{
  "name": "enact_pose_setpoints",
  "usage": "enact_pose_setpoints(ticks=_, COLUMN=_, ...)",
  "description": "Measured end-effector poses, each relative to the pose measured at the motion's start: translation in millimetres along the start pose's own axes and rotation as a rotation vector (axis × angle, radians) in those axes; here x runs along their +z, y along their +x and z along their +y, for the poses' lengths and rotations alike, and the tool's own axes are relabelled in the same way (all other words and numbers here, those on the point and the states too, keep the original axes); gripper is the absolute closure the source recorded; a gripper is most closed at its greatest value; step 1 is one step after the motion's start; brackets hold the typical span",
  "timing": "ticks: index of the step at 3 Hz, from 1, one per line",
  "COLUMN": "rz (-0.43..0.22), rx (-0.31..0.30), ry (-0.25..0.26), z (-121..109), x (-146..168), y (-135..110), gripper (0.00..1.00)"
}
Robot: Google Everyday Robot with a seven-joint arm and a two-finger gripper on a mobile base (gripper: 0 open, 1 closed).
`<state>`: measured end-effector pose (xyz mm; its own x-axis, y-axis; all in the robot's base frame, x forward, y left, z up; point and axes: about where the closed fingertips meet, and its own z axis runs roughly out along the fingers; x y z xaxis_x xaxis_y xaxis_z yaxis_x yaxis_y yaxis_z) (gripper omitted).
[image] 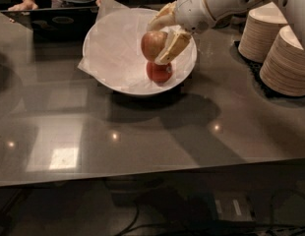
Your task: Pick apple from white bowl
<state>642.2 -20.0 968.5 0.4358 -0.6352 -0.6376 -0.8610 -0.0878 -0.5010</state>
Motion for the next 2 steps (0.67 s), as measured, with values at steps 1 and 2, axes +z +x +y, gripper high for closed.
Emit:
enact_pose_setpoints(ticks=1, rz=-0.034, rx=0.001, ry=0.037, z=-1.8, x=-34.3, y=-3.3, gripper=1.0)
enact_pose_setpoints(ticks=2, rz=-0.034, rx=0.001, ry=0.037, z=-1.8, x=-34.3, y=-3.3, gripper=1.0)
